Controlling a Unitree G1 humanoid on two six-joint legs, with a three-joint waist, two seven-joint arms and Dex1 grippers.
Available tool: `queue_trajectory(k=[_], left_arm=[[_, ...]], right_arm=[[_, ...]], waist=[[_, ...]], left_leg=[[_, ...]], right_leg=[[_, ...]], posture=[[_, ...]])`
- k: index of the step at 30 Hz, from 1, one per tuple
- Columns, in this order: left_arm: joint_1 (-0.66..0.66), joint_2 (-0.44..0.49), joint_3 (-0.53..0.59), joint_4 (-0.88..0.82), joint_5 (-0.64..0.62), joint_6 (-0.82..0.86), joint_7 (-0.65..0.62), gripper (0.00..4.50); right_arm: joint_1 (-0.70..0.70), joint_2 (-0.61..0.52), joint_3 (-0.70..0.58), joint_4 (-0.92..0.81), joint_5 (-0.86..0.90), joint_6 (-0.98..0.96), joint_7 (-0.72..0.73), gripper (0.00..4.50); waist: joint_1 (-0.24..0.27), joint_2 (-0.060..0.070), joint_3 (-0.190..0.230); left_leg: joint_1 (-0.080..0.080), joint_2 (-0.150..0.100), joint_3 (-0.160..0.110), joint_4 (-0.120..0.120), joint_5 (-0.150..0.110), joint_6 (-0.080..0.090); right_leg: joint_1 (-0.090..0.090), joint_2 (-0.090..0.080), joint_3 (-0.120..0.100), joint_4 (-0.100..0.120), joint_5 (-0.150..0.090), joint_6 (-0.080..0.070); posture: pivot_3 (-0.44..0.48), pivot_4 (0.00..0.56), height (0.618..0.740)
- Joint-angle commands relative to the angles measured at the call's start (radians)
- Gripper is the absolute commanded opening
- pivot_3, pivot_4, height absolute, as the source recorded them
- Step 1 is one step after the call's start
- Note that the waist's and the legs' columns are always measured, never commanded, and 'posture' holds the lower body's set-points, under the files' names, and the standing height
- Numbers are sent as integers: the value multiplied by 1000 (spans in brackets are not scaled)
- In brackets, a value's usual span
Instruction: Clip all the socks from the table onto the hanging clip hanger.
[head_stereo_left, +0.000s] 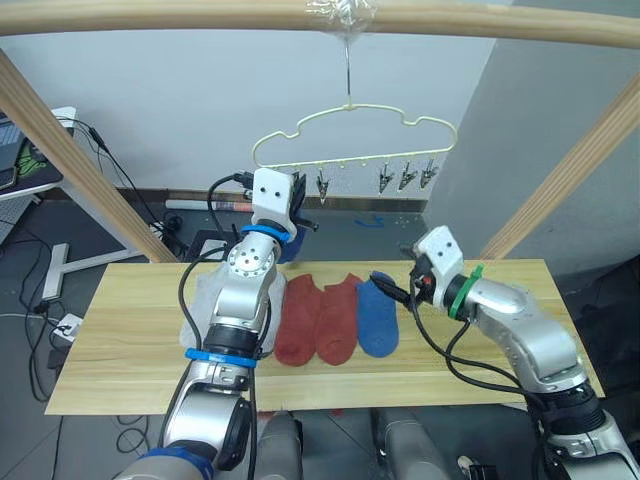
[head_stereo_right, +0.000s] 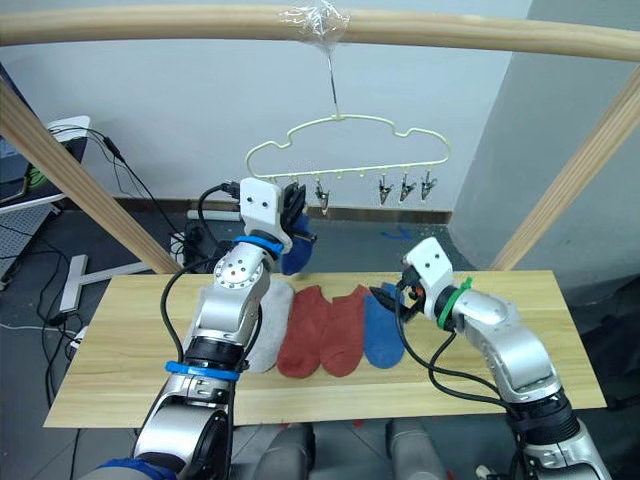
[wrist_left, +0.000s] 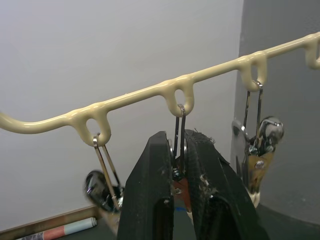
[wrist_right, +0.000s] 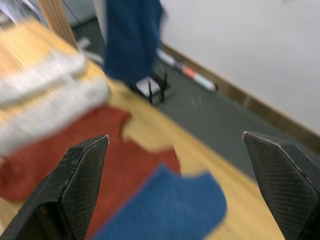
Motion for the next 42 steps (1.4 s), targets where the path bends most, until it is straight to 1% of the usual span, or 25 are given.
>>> queue_trajectory(k=[1, 3, 6, 8, 13, 16, 19, 26, 28, 30, 32, 33, 35, 37, 39, 42], left_arm=[[18, 27, 14, -85, -17, 38, -31, 91], [32, 33, 18, -110, -18, 54, -29, 91], [44, 31, 19, -135, -18, 73, -25, 91], [49, 29, 20, -146, -17, 82, -23, 91], [57, 25, 20, -165, -14, 97, -19, 91], [59, 23, 21, -168, -13, 101, -18, 91], [59, 23, 23, -167, -14, 102, -19, 91], [55, 20, 22, -164, -16, 104, -23, 91], [49, 22, 21, -153, -16, 99, -28, 91], [35, 24, 36, -136, -44, 118, -48, 91], [23, 25, 54, -133, -99, 170, -88, 91], [19, 36, 52, -132, -103, 171, -106, 91], [7, 57, 61, -116, -110, 174, -130, 91], [1, 66, 73, -106, -125, 186, -137, 91], [-6, 62, 91, -110, -169, 241, -157, 91], [-25, 53, 148, -129, -317, 436, -194, 91]], right_arm=[[-24, 45, 68, 200, -83, -109, 8, 4500], [-49, 93, 87, 335, -104, -156, 23, 4500], [-78, 138, 93, 464, -129, -202, 33, 4500], [-95, 161, 82, 522, -143, -218, 24, 4500], [-123, 161, 109, 652, -223, -277, 24, 4500], [-113, 147, 113, 681, -257, -294, 34, 4500], [-88, 127, 114, 673, -277, -304, 52, 3907], [-37, 88, 123, 648, -308, -329, 80, 1384], [-31, 81, 121, 643, -315, -354, 84, 647], [-13, 47, 130, 622, -347, -457, 79, 24], [9, -5, 144, 579, -390, -570, 81, 24], [22, -20, 136, 542, -381, -604, 96, 24], [47, -37, 100, 440, -336, -628, 124, 24], [57, -47, 86, 383, -324, -642, 133, 24], [61, -59, 79, 334, -331, -654, 138, 24], [49, -75, 72, 193, -364, -705, 128, 24]], waist=[[-2, 0, 0], [-4, 0, 0], [-2, 0, 0], [1, 0, 0], [3, 0, 0], [3, 0, 0], [3, 0, 0], [3, 0, 0], [3, 0, 0], [3, 0, 0], [6, 0, 0], [6, 0, 0], [4, 0, 0], [-4, 0, 0], [-8, 0, 0], [-6, 0, 0]], left_leg=[[1, 0, 0, 0, 0, 0], [1, 0, 0, 0, 0, 0], [2, 0, 0, 0, 0, 0], [2, 0, 0, 0, 0, 0], [2, 0, 0, 0, 0, 0], [2, 0, 0, 0, 0, 0], [4, 0, 0, 0, 0, 0], [8, 0, 0, 0, 0, 0], [8, 0, 0, 0, 0, 0], [9, 0, 0, 0, 0, 0], [8, 0, 0, 0, 0, 0], [8, 0, 0, 0, 0, 0], [8, 0, 0, 0, 0, 0], [8, 0, 0, -1, 0, 0], [8, 0, 1, -1, 0, 0], [8, 0, 0, 0, 0, 0]], right_leg=[[0, 0, 0, 0, 0, 0], [0, 0, 0, 1, 0, 0], [1, 0, 0, 1, 0, 0], [1, 0, 0, 1, 0, 0], [1, 0, 0, 1, 0, 0], [2, 0, 0, 1, 0, 0], [4, 0, 0, 1, 0, 0], [9, 0, 0, 0, 0, 0], [9, 0, 0, 0, 0, 0], [9, 0, 0, 0, 0, 0], [9, 0, 0, 0, 0, 0], [9, 0, 0, 0, 0, 0], [9, 0, 1, -1, 0, 0], [8, 0, 1, -1, 0, 0], [7, 0, 1, 0, 0, 0], [7, 0, 1, 1, 0, 1]], posture=[[-29, 242, 740], [-29, 242, 740], [2, 243, 740], [2, 243, 740], [11, 243, 740], [16, 243, 740], [16, 243, 740], [16, 243, 740], [-1, 241, 740], [-1, 241, 740], [1, 239, 740], [1, 239, 740], [1, 239, 740], [2, 236, 740], [2, 236, 740], [-3, 233, 740]])
